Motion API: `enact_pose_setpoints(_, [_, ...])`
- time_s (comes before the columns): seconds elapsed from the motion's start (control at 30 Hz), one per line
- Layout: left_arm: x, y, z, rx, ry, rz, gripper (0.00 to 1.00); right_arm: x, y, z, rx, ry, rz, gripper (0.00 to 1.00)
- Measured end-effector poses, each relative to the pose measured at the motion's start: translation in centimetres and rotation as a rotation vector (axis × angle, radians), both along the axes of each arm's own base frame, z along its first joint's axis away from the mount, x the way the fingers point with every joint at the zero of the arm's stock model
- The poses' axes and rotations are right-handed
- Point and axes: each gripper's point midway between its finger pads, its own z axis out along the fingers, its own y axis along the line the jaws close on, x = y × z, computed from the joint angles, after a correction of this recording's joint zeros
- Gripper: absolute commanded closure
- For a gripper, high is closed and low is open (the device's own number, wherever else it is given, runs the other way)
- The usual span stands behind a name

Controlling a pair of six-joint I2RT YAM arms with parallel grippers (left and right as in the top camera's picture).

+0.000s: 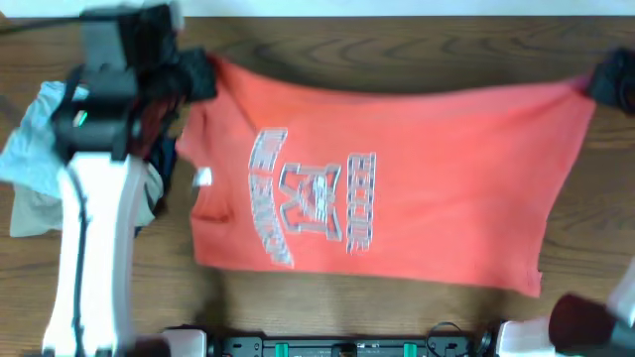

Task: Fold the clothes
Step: 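Lift the shirt with both grippers and swing it forward to flatten, then lay the shirt flat on the table and release both grippers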

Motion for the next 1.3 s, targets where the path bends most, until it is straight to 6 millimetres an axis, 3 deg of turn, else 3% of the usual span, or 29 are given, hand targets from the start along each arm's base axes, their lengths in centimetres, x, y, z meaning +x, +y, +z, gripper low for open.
enact_pose_setpoints(0.13, [5.9,-0.3,-0.8,-0.012,-0.108,-0.003,0.94,6.2,-1.5,0.8,0.006,-0.170,-0.015,0.99])
enact_pose_setpoints(0.2, [7.7,-0.4,0.2,-0.028,-0.179,0.000,0.94,7.9,-1.9,2.5,0.003,-0.265,-0.026,0.99])
enact_pose_setpoints(0.27, [8.8,-0.4,2.7,-0.039,-0.271,0.006,0.94,8.8,-2.1,5.2,-0.005,-0.377,-0.032,0.99])
enact_pose_setpoints(0.33, [9.2,-0.3,6.9,-0.049,-0.376,0.017,0.94,8.7,-2.2,7.8,-0.022,-0.459,-0.044,0.99])
enact_pose_setpoints(0.4, [8.9,-0.1,12.4,-0.056,-0.506,0.026,0.94,7.7,-2.6,10.5,-0.054,-0.525,-0.081,0.99])
enact_pose_setpoints(0.5, [6.8,0.0,19.7,-0.065,-0.664,0.028,0.94,4.7,-3.5,14.4,-0.122,-0.599,-0.168,0.99])
enact_pose_setpoints(0.53, [5.5,0.0,21.6,-0.066,-0.694,0.027,0.94,3.5,-3.7,15.4,-0.143,-0.611,-0.198,0.99])
enact_pose_setpoints(0.6, [3.5,0.1,22.3,-0.065,-0.668,0.029,0.94,1.3,-4.0,16.6,-0.176,-0.613,-0.245,0.99])
enact_pose_setpoints(0.67, [1.7,0.1,20.6,-0.060,-0.556,0.033,0.94,-0.3,-4.2,16.2,-0.192,-0.567,-0.279,0.99])
enact_pose_setpoints(0.77, [-0.2,0.2,14.9,-0.050,-0.306,0.039,0.94,-1.5,-4.4,12.8,-0.188,-0.416,-0.302,0.99])
enact_pose_setpoints(0.97, [-4.6,-0.7,-2.0,-0.012,0.392,0.025,0.94,-3.3,-4.7,-0.2,-0.134,0.123,-0.304,0.99])
enact_pose_setpoints(1.03, [-6.1,-1.4,-5.7,0.006,0.550,0.005,0.94,-3.9,-4.8,-3.7,-0.124,0.272,-0.301,0.99])
enact_pose_setpoints(1.1, [-7.5,-2.1,-8.9,0.026,0.677,-0.021,0.94,-4.7,-4.9,-7.0,-0.113,0.417,-0.295,0.99])
enact_pose_setpoints(1.3, [-12.9,-3.2,-16.5,0.081,0.968,-0.073,0.94,-7.3,-4.4,-13.9,-0.088,0.688,-0.272,0.99])
